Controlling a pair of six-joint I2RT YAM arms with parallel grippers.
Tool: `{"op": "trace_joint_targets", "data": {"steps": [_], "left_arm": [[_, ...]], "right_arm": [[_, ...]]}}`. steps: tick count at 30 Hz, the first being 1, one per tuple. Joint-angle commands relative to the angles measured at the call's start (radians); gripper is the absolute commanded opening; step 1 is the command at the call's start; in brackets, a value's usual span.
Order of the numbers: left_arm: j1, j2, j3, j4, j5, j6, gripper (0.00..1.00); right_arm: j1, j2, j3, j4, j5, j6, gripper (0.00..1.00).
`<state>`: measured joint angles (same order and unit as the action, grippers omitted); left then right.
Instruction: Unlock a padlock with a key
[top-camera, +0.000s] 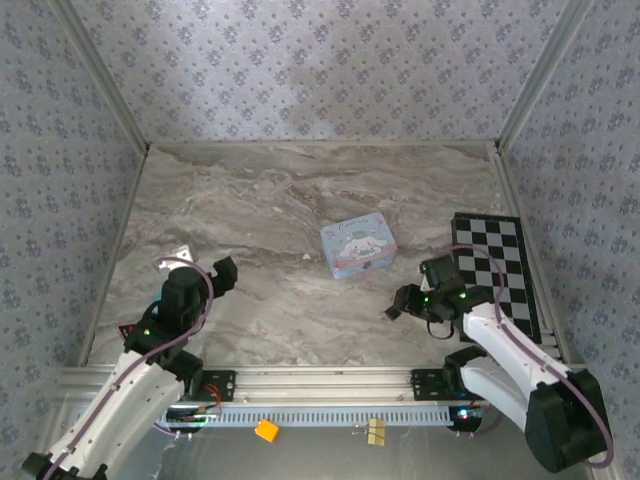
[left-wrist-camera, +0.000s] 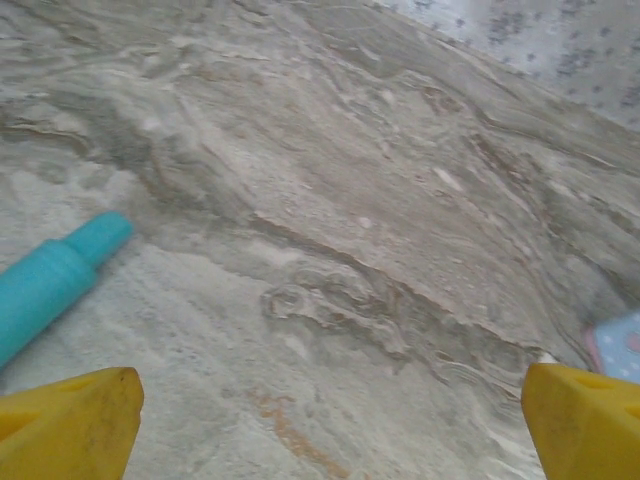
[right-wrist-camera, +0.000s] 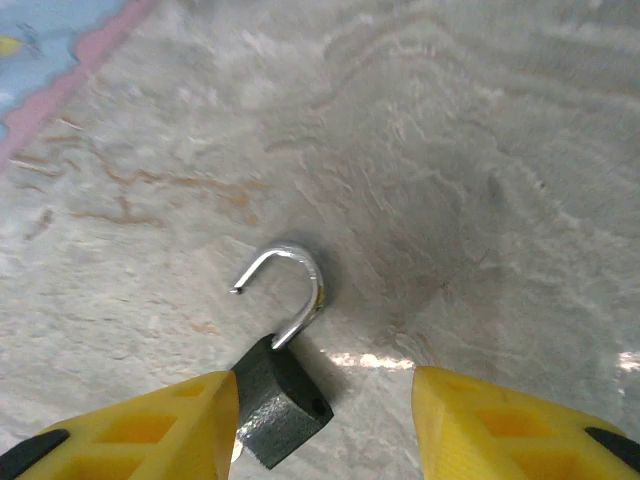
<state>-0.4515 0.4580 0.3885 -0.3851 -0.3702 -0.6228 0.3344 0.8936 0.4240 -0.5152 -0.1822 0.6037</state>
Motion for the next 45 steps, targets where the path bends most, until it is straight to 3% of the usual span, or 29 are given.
{"op": "trace_joint_targets", "data": {"steps": [1,5,10,12,14,16,19,24,34,37,41,43,45], "left_arm": [[0.005,0.004,0.059,-0.035,-0.153,-0.014,1.0],[0.007,0.057,0.084,0.075,-0.253,0.077,1.0],[0.011,0.175,0.063,0.342,-0.355,0.352,1.0],[0.032,0.21,0.042,0.434,-0.368,0.437,1.0],[0.07,0.244,0.002,0.538,-0.36,0.498,1.0],[0.141,0.294,-0.047,0.641,-0.274,0.562,1.0],[0.231,0.406,-0.052,0.649,-0.208,0.554,1.0],[0.287,0.542,-0.086,0.807,-0.12,0.609,1.0],[0.365,0.788,-0.096,1.104,0.102,0.684,1.0],[0.368,0.836,-0.099,1.184,0.224,0.719,1.0],[0.377,0.914,-0.108,1.285,0.34,0.717,1.0],[0.39,1.0,-0.109,1.389,0.32,0.692,1.0],[0.441,1.067,-0.065,1.36,0.358,0.642,1.0]], "right_arm": [[-0.016,-0.07,0.098,-0.043,0.014,-0.092,0.51],[-0.018,-0.122,0.203,-0.014,0.094,-0.248,0.52],[-0.03,-0.166,0.247,0.104,0.332,-0.401,0.63],[-0.047,-0.185,0.227,0.163,0.416,-0.394,0.65],[-0.066,-0.198,0.183,0.258,0.482,-0.402,0.68],[-0.091,-0.194,0.123,0.369,0.517,-0.439,0.69],[-0.124,-0.169,0.001,0.569,0.533,-0.493,0.7],[-0.163,-0.032,-0.097,0.766,0.636,-0.55,0.72],[-0.174,0.322,-0.137,1.193,0.523,-0.69,0.77],[-0.201,0.383,-0.148,1.292,0.455,-0.729,0.78],[-0.254,0.451,-0.152,1.386,0.307,-0.729,0.79],[-0.274,0.52,-0.153,1.456,0.253,-0.734,0.79],[-0.294,0.574,-0.151,1.491,0.239,-0.708,0.79]]}}
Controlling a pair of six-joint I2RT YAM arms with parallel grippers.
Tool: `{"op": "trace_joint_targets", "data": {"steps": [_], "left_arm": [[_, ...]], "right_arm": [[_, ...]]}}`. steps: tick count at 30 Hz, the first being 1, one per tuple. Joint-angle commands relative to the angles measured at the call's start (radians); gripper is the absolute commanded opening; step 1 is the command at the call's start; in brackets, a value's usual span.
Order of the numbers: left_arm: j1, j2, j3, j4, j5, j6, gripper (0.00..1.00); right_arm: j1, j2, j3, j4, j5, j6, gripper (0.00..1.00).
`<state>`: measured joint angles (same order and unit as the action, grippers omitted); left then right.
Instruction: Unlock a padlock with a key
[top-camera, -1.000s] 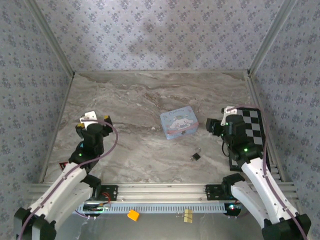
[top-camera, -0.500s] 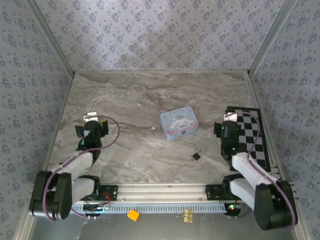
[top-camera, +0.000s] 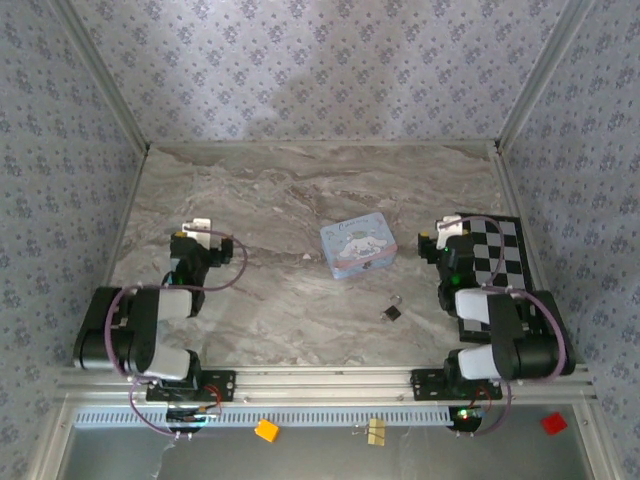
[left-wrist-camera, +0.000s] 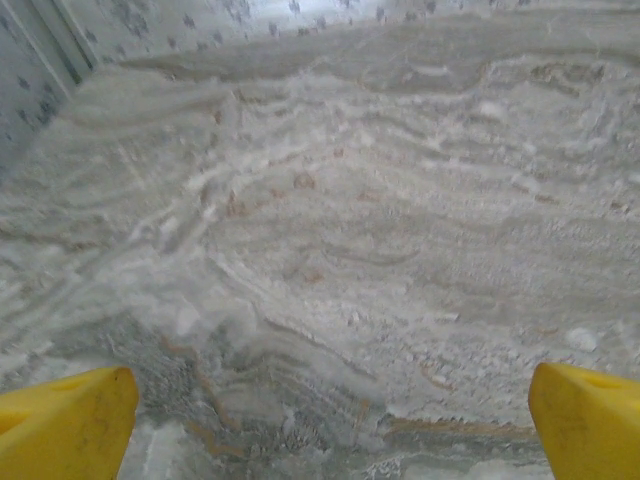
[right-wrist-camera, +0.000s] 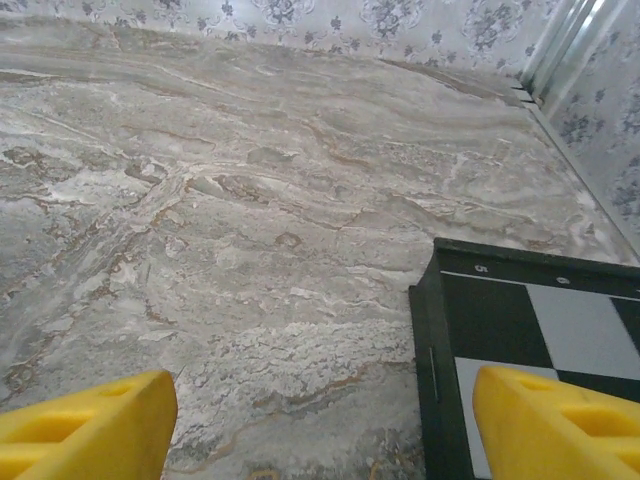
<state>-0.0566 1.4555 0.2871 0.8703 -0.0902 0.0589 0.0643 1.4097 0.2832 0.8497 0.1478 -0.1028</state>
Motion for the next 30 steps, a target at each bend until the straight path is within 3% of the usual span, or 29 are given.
{"op": "trace_joint_targets", "data": {"steps": [1,2,5,6,7,30], "left_arm": [[0.047,0.098,0.063,0.115,0.083,-0.036,1.0],[0.05,0.073,0.109,-0.032,0.083,-0.039,1.0],[0.081,0.081,0.121,-0.047,0.046,-0.098,1.0],[0.078,0.078,0.129,-0.066,0.043,-0.094,1.0],[0.079,0.083,0.124,-0.046,0.042,-0.093,1.0],[0.075,0.08,0.127,-0.059,0.039,-0.093,1.0]], "right_arm": [[-0.042,0.09,-0.01,0.151,-0.123,0.003,0.79],[-0.044,0.129,-0.012,0.212,-0.124,0.005,0.79],[-0.049,0.099,0.044,0.064,-0.087,0.026,0.8],[-0.044,0.12,0.073,0.048,-0.001,0.051,0.93],[-0.044,0.125,0.091,0.015,0.033,0.082,0.99],[-0.068,0.115,0.095,-0.004,0.019,0.092,0.99]]}}
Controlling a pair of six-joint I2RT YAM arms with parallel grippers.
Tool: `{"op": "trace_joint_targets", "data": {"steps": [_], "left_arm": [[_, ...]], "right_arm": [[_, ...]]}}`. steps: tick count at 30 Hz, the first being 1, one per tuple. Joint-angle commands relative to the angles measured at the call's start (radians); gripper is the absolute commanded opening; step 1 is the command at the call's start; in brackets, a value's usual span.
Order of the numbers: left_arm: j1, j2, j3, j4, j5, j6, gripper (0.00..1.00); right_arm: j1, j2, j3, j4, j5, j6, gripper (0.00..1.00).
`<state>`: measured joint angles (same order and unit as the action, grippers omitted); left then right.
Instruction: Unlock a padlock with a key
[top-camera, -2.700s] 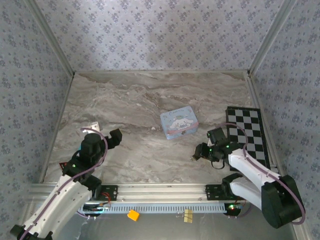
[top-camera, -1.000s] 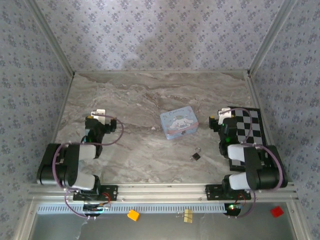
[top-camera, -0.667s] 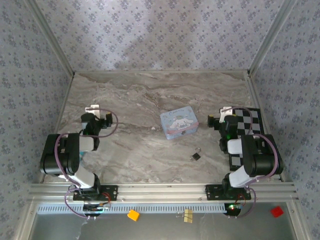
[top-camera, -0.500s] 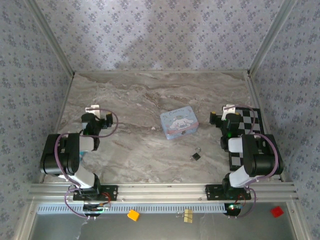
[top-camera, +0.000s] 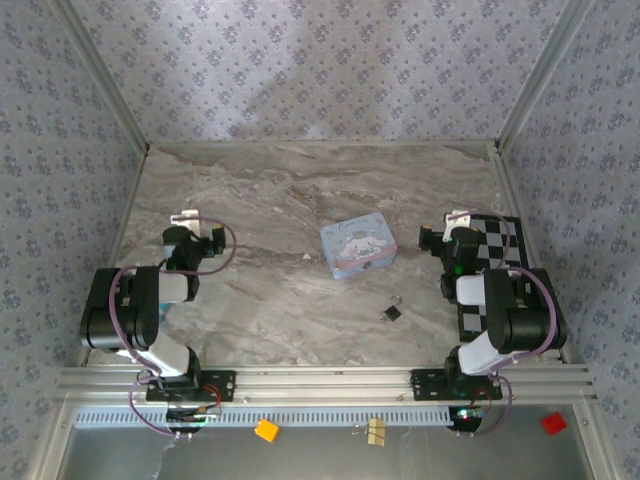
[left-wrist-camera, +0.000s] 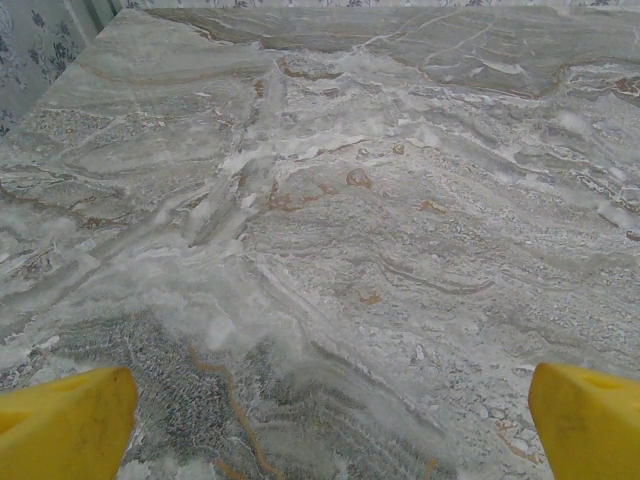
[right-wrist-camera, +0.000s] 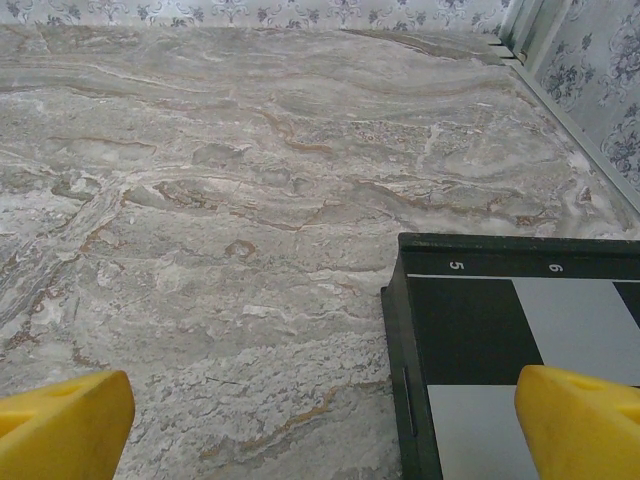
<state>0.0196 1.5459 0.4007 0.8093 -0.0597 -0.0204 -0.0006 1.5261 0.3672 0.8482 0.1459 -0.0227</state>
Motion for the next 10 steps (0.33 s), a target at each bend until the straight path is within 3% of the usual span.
{"op": "trace_joint_targets", "data": {"steps": [1,4,10], "left_arm": [[0.0,-0.011,0.013,0.002,0.009,-0.013,1.0],[0.0,-0.009,0.013,0.002,0.009,-0.012,1.0],[-0.001,-0.011,0.014,0.002,0.008,-0.013,1.0]], "right_arm": [[-0.004,-0.001,0.011,-0.004,0.018,0.013,0.99],[-0.024,-0.004,0.029,-0.047,-0.059,0.01,0.99],[-0.015,-0.003,0.016,-0.016,-0.037,0.004,0.99]]}}
